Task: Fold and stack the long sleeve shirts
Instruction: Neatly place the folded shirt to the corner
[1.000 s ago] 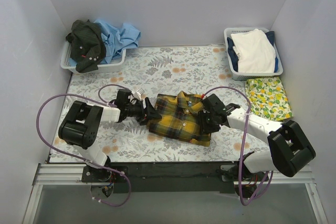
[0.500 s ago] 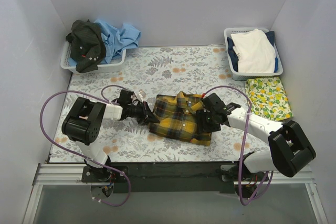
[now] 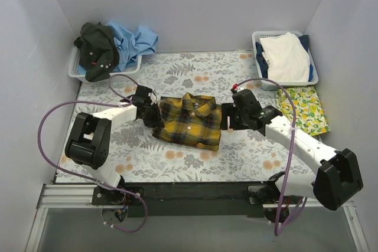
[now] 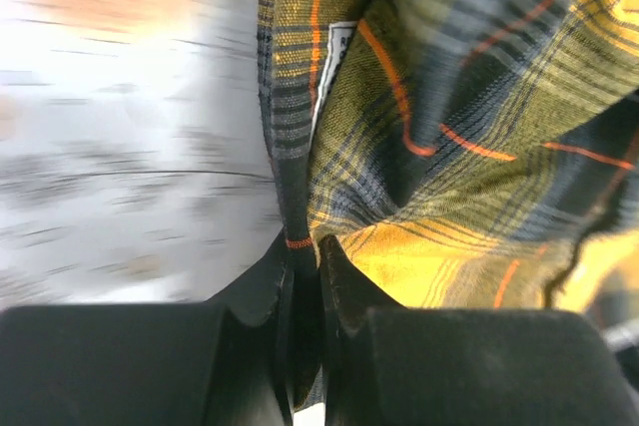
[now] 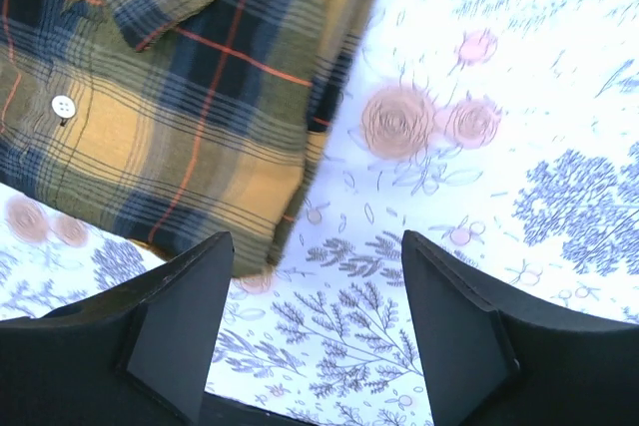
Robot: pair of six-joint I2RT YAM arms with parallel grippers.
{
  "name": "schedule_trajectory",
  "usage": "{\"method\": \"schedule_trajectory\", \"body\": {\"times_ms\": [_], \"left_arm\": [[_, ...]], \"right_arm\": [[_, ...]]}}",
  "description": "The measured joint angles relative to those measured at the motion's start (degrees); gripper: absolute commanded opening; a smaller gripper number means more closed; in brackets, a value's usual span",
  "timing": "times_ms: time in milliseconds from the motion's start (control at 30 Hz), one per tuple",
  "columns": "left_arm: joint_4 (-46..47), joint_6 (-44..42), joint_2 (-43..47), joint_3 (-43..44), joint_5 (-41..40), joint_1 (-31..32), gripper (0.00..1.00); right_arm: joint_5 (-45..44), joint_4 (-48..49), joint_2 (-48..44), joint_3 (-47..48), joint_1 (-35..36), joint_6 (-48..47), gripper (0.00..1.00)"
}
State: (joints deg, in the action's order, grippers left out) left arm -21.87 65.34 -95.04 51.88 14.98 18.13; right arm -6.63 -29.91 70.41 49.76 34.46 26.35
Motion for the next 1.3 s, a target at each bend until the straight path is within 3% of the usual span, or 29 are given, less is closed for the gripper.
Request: {"method": "schedule_trajectory", "body": {"times_ms": [133,333,367,500,533,600,833,1000,1300], "left_arm": [[-3.48,-1.62,1.36,1.14,-8.59,-2.23,0.00],[-5.68,-4.24,3.26,0.98,-17.75,-10.75,0.00],[-5.86,-4.52,3.34,0.98,-18.93,-11.63,0.05],[-7.15,-5.35,3.52,1.38,-23.98,-14.32,0.59],[-7.89,-5.40,3.52,1.62,-25.18,-14.60,0.67],[-9.79,-5.35,3.54,2.45,-27.17,-14.75,0.76],[-16.94,-4.24,8.35,9.05,-30.40,-14.80,0.79],[-18.27,-3.28,11.91,18.56,-25.79,-13.92,0.80],[-18.43,1.68,1.97,22.67,-19.67,0.57,0.81]], "right_arm": [[-0.79,-0.17,2.29,4.76,-1.18,-0.81,0.77],[0.04,-0.24,6.69,7.69,-1.97,-1.27,0.77],[0.57,-0.35,7.30,7.82,-2.03,-1.29,0.77],[1.99,-0.61,9.16,8.61,-2.10,-1.53,0.77],[2.14,-0.59,9.27,8.70,-2.10,-1.60,0.77],[2.38,-0.66,9.31,8.85,-2.12,-1.79,0.76],[2.54,-0.63,9.29,9.07,-2.19,-2.40,0.77],[2.54,-0.59,9.18,8.98,-2.21,-2.54,0.76],[2.01,-0.57,8.98,8.92,-2.91,-2.60,0.77]]}}
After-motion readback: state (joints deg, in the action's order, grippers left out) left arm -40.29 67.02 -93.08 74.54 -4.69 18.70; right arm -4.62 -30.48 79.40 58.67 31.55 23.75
